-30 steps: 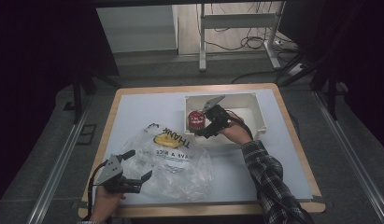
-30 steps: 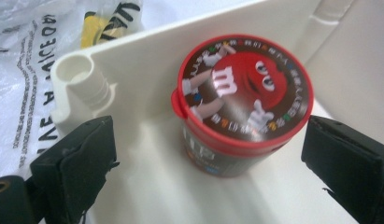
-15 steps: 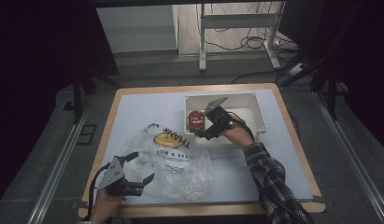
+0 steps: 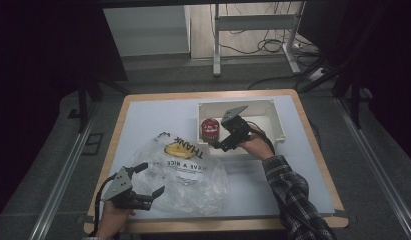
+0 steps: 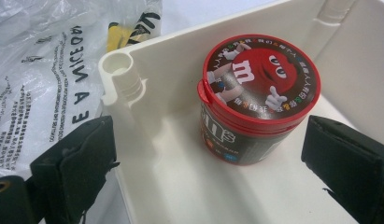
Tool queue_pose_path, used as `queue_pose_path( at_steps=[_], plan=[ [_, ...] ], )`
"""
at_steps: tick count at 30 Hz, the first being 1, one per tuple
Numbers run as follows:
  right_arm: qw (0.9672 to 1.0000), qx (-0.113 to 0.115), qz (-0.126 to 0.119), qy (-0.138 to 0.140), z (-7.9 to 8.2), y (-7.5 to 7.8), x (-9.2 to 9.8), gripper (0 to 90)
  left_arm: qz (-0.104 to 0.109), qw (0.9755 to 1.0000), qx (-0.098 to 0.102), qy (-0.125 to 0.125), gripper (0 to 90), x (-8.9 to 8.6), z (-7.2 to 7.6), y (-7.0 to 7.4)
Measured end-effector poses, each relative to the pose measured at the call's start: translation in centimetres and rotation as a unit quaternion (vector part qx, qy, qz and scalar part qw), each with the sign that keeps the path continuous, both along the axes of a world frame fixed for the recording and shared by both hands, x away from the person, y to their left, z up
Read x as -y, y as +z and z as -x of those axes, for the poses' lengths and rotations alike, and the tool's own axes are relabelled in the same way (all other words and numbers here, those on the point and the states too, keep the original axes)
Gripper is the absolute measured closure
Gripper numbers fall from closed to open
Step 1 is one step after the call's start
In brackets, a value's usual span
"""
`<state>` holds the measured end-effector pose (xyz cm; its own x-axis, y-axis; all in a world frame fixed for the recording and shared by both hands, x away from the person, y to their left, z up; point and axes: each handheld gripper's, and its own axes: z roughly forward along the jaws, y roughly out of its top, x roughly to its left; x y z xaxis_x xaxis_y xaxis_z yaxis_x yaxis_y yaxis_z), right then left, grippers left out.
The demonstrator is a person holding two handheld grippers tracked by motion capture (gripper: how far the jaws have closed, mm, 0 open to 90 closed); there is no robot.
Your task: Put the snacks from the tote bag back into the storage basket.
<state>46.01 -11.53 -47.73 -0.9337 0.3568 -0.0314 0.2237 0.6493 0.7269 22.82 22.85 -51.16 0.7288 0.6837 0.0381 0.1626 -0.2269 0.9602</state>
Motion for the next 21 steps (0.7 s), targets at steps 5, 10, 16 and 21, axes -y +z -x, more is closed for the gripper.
queue_pose_path(
  at_steps=[5,10,16,21],
  plan=[
    [1.0000,0.003,0.000,0.001,0.4,0.2,0.2,3.5,0.001,1.0000,-0.005,0.005,5.2,-0.1,-0.1,0.0],
    [0.9999,0.007,-0.007,-0.002,0.7,0.5,0.6,3.5,0.003,0.9999,-0.009,0.009,5.1,-0.2,-0.2,0.0],
    [0.9998,0.005,-0.017,-0.010,1.0,0.8,1.2,3.3,0.004,0.9999,-0.012,0.010,4.9,-0.3,-0.2,0.0],
    [0.9996,0.006,-0.022,-0.015,1.3,1.0,1.6,3.3,0.009,0.9997,-0.018,0.010,4.7,-0.4,-0.3,0.0]
  ],
)
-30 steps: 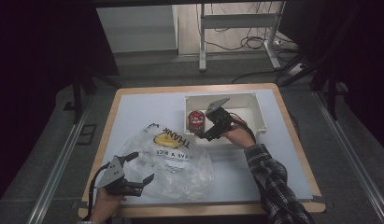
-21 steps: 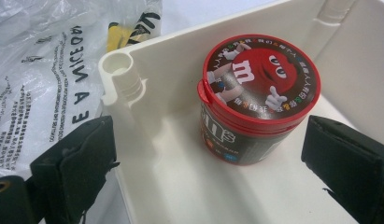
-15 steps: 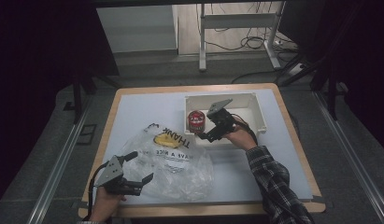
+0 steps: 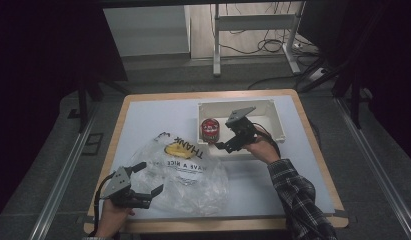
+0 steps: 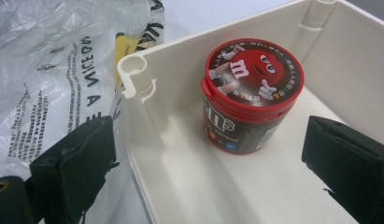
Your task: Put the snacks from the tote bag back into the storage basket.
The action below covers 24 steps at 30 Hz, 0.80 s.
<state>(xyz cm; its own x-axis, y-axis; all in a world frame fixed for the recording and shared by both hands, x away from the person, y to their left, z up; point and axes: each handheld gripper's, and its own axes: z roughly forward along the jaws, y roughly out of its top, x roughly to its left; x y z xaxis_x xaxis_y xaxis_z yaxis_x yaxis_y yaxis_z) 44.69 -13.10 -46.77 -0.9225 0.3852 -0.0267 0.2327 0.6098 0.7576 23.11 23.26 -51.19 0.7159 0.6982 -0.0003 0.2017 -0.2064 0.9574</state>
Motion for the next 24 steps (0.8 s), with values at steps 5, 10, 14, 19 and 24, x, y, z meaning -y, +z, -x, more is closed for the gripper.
queue_pose_path(
  at_steps=[5,10,14,19,24],
  plan=[
    [1.0000,-0.002,0.001,-0.005,0.4,0.1,0.0,3.3,0.003,1.0000,-0.006,0.000,4.3,-0.1,-0.1,0.0],
    [1.0000,-0.002,-0.003,-0.005,0.9,0.3,-0.2,3.3,0.008,0.9999,-0.012,0.001,4.2,-0.2,-0.2,0.0],
    [0.9999,-0.004,-0.008,-0.005,1.3,0.5,-0.2,3.3,0.011,0.9998,-0.017,-0.001,4.2,-0.3,-0.2,0.0],
    [0.9999,-0.005,-0.011,-0.008,1.7,0.6,-0.1,3.3,0.012,0.9998,-0.018,-0.001,4.2,-0.3,-0.2,0.0],
    [0.9999,-0.005,-0.009,-0.008,2.0,0.6,-0.1,3.3,0.013,0.9997,-0.019,-0.001,4.2,-0.4,-0.2,0.0]
  ],
)
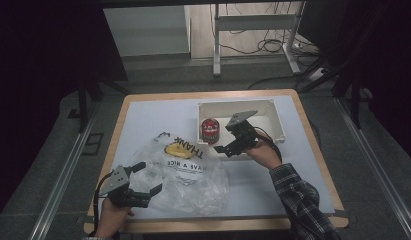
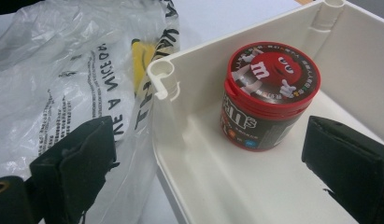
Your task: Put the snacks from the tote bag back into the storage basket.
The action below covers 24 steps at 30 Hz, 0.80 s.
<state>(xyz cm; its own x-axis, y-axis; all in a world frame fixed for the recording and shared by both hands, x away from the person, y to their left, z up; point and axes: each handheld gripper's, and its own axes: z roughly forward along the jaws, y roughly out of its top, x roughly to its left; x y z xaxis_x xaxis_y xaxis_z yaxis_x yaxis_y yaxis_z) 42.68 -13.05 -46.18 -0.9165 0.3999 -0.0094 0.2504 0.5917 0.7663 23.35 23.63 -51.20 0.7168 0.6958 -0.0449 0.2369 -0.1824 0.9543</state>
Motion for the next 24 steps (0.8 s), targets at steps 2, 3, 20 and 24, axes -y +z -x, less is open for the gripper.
queue_pose_path(
  at_steps=[2,3,20,24],
  plan=[
    [1.0000,0.000,0.000,0.000,0.1,0.0,0.0,3.3,0.000,1.0000,0.000,0.000,4.2,0.0,0.0,0.0],
    [1.0000,0.000,0.000,-0.001,0.2,0.0,0.0,3.3,0.000,1.0000,0.001,0.000,4.2,0.0,0.0,0.0],
    [0.9999,0.006,0.015,0.005,2.0,-0.1,0.3,3.3,-0.012,0.9999,0.005,0.009,4.2,0.0,-0.1,0.0],
    [0.9997,0.011,0.020,0.008,2.5,-0.1,0.3,3.3,-0.011,0.9999,0.004,0.010,4.2,0.0,-0.1,0.0]
  ],
)
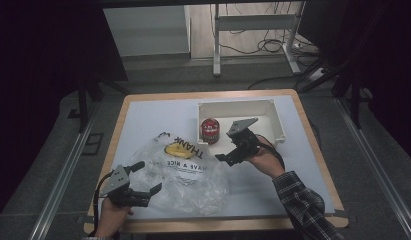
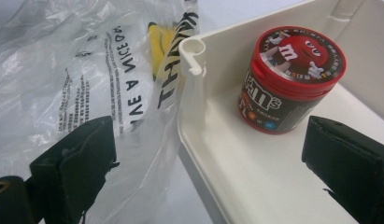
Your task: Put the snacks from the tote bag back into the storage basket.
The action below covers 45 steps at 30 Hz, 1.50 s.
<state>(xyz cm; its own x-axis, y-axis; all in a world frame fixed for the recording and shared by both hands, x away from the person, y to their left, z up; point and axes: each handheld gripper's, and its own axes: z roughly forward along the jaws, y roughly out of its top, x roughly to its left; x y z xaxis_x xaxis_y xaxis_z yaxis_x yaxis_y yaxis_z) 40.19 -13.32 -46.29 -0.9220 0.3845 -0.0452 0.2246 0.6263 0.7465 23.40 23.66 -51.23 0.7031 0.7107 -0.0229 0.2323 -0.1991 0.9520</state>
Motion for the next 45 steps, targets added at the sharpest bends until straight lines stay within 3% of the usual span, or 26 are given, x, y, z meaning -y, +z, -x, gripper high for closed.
queue_pose_path(
  at_steps=[10,27,45],
  plan=[
    [1.0000,0.000,0.008,-0.005,1.0,-0.5,0.7,3.3,0.000,1.0000,0.001,0.000,4.3,0.1,0.0,0.0],
    [0.9999,0.014,-0.007,-0.005,2.3,0.0,2.0,3.2,0.001,0.9999,0.009,-0.004,4.6,0.3,0.1,0.1],
    [0.9998,0.013,-0.009,-0.013,3.7,-0.7,3.3,3.3,-0.004,0.9999,0.009,-0.005,4.5,0.4,0.2,0.1]
  ],
)
